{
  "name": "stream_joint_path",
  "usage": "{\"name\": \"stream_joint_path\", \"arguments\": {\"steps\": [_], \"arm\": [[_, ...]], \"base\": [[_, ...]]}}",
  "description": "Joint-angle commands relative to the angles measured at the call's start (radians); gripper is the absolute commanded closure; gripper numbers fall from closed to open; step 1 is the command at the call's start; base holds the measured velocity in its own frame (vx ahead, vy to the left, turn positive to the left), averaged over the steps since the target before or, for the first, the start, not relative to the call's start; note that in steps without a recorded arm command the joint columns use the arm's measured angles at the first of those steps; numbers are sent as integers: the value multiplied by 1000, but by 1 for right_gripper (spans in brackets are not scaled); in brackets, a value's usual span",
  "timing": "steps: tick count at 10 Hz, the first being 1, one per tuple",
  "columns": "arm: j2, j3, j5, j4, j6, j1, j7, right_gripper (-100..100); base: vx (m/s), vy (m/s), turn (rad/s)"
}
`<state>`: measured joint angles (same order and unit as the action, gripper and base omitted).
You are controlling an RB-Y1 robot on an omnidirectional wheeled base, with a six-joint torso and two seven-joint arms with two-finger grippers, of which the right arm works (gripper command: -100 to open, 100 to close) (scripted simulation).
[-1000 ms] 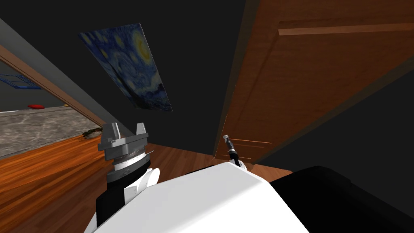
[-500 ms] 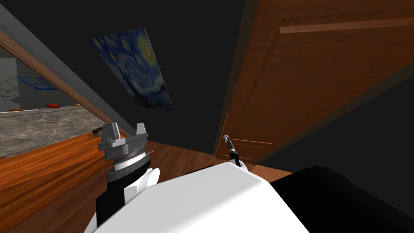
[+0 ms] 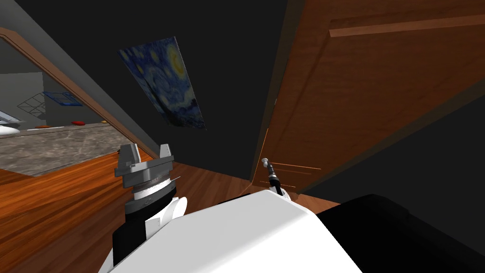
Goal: Pull the door open
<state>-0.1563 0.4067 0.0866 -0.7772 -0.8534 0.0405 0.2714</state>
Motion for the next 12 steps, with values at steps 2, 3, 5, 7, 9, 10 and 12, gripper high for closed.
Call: {"name": "stream_joint_path", "arguments": {"steps": [2, 3, 5, 7, 9, 10, 12], "arm": [[8, -30, -30, -9, 0, -1, -73, 100], [8, -30, -30, -9, 0, -1, -81, 100], [3, -41, -52, -9, 0, 1, -122, 100], [-1, -52, -74, -9, 0, 3, -164, 100], [-6, -63, -97, -9, 1, 4, -205, 100], [-10, -74, -119, -9, 1, 6, -246, 100], [-15, -86, -142, -9, 2, 7, -289, 100]], "base": [[-47, -15, 43], [-28, -9, 26], [-33, -10, 45], [-36, -7, 54], [-35, -7, 39], [-39, -7, 76], [-51, -16, 60]]}}
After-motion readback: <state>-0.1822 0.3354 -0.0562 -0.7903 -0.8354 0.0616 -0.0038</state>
